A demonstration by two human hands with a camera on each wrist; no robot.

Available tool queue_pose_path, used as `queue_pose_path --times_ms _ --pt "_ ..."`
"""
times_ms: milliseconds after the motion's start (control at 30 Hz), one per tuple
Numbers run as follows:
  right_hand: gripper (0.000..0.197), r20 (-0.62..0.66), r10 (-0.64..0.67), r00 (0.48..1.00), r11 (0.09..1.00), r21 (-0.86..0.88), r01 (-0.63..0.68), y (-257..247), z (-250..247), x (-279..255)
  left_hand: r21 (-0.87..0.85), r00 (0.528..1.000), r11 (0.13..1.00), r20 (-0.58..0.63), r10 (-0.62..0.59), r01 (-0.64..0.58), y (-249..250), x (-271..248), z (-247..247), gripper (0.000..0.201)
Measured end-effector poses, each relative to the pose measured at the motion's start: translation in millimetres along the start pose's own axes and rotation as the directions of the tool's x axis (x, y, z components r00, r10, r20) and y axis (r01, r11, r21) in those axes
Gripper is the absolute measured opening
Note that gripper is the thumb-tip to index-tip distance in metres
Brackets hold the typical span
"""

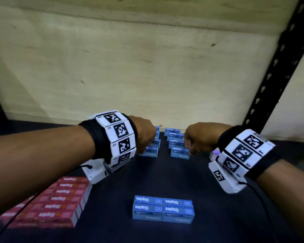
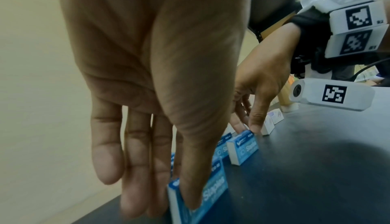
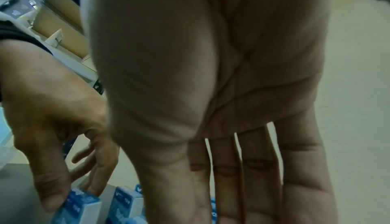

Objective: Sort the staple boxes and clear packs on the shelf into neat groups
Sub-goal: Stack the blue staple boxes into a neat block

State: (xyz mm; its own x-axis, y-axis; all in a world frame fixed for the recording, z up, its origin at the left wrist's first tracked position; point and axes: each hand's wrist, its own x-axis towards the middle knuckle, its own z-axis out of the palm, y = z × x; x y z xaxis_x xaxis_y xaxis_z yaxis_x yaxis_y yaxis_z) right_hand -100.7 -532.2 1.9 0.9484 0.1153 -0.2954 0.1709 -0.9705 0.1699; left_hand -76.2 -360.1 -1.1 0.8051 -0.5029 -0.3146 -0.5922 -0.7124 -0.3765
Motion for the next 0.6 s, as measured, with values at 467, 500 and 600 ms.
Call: queue_pose_path --times_ms 467,500,600 --pt "0.007 -0.038 -0.13 0.991 0.988 0.081 0.133 -20 21 -69 -0.29 0.989 0.95 0.057 0.138 -0.116 -1 -57 18 0.023" --pt "0.007 -0.032 -0.137 0.99 0.986 0.09 0.139 -21 22 -73 -0.291 0.989 0.949 0.054 0.141 -0.12 0 -62 20 0.023" --pt "0.009 -0.004 -0.152 0.988 0.982 0.116 0.152 -24 24 -87 -0.291 0.986 0.947 0.064 0.157 -0.132 4 -77 24 0.024"
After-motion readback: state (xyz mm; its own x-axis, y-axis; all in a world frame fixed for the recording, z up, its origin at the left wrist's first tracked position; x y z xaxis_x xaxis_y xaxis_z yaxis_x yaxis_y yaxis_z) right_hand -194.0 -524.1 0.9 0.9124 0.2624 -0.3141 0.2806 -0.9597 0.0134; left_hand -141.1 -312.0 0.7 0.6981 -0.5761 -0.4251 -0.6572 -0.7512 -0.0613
